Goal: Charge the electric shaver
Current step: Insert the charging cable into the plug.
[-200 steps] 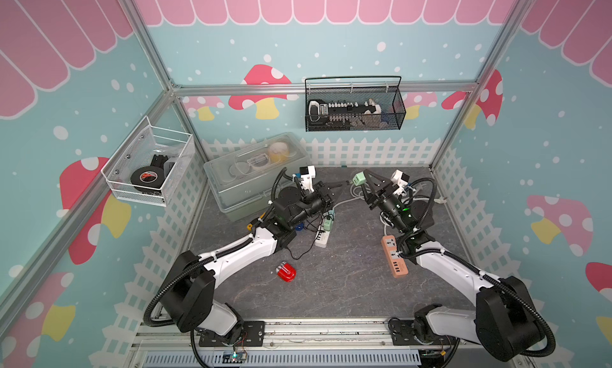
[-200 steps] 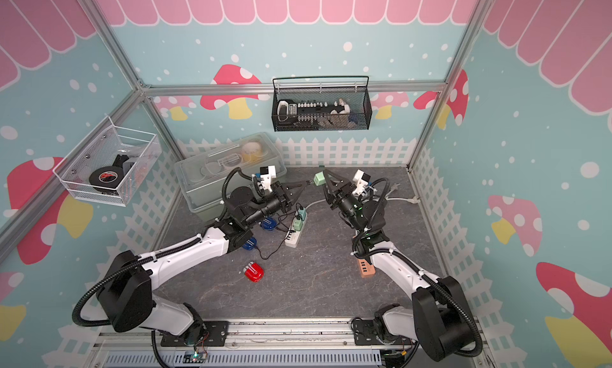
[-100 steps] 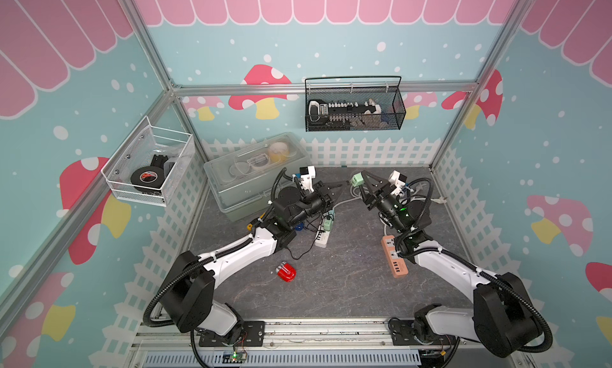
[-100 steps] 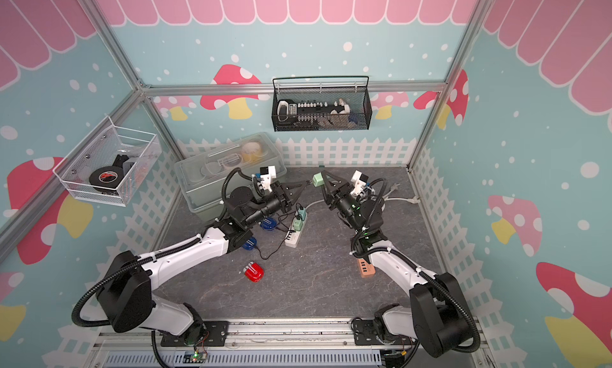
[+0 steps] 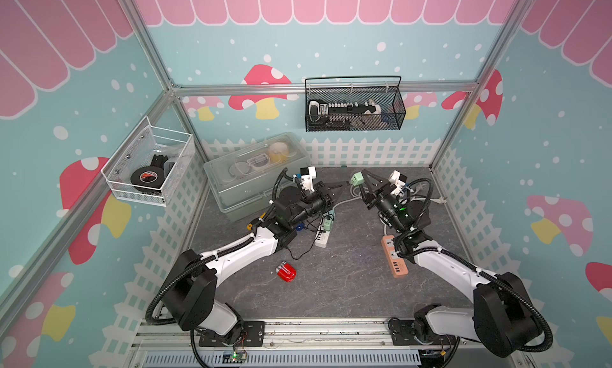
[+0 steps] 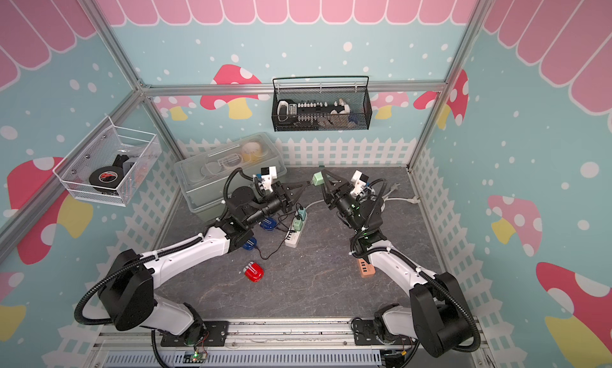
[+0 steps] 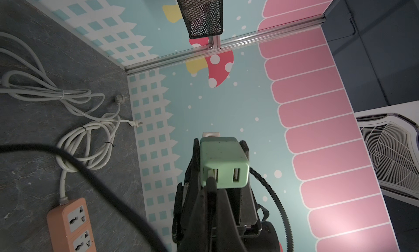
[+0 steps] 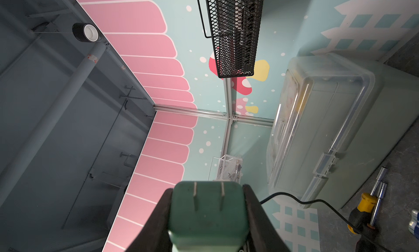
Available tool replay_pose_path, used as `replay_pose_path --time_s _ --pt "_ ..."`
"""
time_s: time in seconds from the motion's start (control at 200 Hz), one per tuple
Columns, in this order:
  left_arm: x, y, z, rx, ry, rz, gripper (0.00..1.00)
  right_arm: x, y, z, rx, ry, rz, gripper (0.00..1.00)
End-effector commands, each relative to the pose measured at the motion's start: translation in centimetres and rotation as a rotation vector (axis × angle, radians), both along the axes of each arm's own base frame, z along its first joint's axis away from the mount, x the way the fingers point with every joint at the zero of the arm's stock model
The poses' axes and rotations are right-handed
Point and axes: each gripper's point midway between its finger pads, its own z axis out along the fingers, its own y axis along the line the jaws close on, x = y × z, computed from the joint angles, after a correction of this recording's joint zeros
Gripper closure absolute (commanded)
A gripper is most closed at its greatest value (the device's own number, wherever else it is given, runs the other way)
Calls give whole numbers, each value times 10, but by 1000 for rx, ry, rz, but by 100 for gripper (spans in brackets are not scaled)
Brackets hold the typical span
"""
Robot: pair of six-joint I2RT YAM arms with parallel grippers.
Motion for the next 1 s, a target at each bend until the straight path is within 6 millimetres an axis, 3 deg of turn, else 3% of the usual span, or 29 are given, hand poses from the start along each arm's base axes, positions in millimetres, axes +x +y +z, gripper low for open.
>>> replay_pose_path --time_s 0.0,0.235,0.415,0.73,0.996 --pt "2 -4 12 -28 -18 -15 100 -10 10 18 24 -56 52 97" --pt "-4 1 12 -30 -11 -14 100 -4 13 6 4 -37 53 97" --pt "-5 0 4 -6 7 -17 100 -2 13 15 29 -57 46 97" --pt "13 0 -6 6 43 37 100 -5 18 22 62 -52 32 100" --pt "23 -12 -12 37 55 34 100 -9 39 24 16 -5 102 100"
